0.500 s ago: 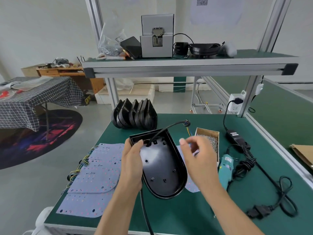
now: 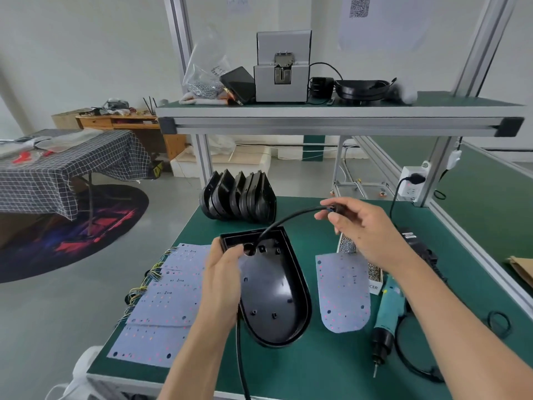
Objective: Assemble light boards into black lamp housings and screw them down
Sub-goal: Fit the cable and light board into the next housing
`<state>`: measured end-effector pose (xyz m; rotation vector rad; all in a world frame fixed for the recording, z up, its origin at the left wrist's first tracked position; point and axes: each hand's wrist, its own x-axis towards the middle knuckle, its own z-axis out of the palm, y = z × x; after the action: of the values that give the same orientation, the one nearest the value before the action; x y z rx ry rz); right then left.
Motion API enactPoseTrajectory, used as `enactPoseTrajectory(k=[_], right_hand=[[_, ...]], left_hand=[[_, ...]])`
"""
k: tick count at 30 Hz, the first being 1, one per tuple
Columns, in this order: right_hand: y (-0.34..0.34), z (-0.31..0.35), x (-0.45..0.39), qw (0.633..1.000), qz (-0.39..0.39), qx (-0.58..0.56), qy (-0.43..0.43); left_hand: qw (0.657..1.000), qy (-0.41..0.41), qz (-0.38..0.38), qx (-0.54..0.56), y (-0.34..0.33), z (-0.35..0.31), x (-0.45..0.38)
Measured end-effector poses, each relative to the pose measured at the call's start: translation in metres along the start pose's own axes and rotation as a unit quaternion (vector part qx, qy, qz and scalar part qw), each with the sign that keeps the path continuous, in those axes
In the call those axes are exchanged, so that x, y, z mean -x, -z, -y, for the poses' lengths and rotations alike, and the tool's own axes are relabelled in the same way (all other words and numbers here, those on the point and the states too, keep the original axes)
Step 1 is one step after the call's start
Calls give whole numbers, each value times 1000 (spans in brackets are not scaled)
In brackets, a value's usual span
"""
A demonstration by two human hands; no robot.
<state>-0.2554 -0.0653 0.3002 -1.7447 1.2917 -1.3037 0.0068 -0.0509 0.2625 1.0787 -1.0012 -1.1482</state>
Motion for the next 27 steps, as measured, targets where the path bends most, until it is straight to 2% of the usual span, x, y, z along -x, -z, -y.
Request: enactPoseTrajectory(k=[4,7,10,17,20,24,27], right_hand=[[-12,34,17,996,-9,55,62],[-30,50,30,986,32,129,99],[-46,56,37,985,54,127,107],[-67,63,36,990,-111,-14,82],[-78,64,36,984,-131,46,115],[-90,66,32,973,-105,160,128],[-90,69,30,971,-88,185,124]], left_hand=[[998,-50,4,-26,-12,-3,2],[996,-88,13,-12,-23,-14,3],[992,-127,24,-4,-30,-24,5],[984,-173,43,-9,-36,-38,17],[982,-182,40,-11,-38,-39,20],[979,-193,55,-27,-45,-36,26],[979,-197,55,-26,-45,-33,27]])
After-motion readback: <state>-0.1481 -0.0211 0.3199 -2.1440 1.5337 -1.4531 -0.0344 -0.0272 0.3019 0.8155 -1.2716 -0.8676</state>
